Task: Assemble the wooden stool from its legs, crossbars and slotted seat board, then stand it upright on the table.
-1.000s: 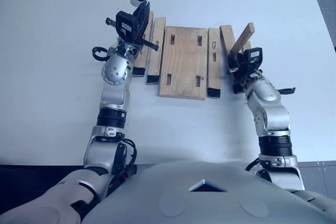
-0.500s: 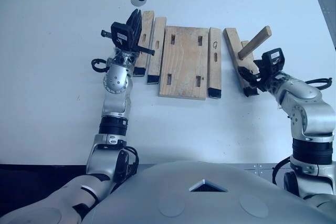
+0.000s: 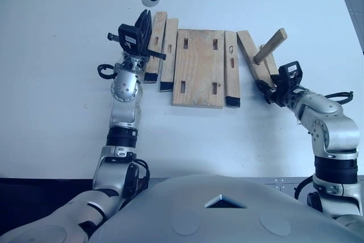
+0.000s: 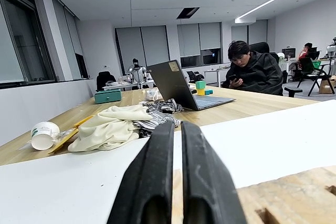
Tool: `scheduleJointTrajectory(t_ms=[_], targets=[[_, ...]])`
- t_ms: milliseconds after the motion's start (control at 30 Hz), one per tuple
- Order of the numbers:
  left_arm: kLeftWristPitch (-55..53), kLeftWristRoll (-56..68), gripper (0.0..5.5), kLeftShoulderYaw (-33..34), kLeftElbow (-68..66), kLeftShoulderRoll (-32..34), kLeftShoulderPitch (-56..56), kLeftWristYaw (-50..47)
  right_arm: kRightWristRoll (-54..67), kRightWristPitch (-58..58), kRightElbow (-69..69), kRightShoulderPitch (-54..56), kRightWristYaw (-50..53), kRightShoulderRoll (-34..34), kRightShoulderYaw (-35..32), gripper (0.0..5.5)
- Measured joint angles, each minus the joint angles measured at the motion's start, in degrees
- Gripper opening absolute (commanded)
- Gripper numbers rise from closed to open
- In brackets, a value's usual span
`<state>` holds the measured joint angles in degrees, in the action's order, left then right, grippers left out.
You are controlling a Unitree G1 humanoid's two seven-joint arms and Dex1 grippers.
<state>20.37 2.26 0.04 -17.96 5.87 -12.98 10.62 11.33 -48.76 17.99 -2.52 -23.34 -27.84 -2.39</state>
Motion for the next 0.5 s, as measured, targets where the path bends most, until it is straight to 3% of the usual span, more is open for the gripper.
scheduleJointTrajectory(t_ms=[133, 200, 300, 500], targets=[[-0.04, 0.66, 0.19, 0.39, 0.42, -0.12, -0.05, -0.08, -0.67, 0.66, -0.18, 0.02, 1.01, 0.11, 0.44, 2.02], [-0.66, 4.15, 0.46, 1.12, 1.81, -0.64, -0.15, 1.47, 0.35, 0.33, -0.72, 0.81, 1.33, 0.65, -1.11, 2.02], [-5.56, 16.36, 0.93, 2.32, 7.55, -2.62, -0.53, 7.79, 3.42, 0.05, -0.95, 7.36, 1.49, 0.77, -6.39, 2.02], [-25.76, 43.48, 1.79, 2.54, 20.62, -4.54, 1.32, 20.43, 13.90, -1.17, 0.62, 15.84, -7.84, -0.05, -7.83, 2.02]])
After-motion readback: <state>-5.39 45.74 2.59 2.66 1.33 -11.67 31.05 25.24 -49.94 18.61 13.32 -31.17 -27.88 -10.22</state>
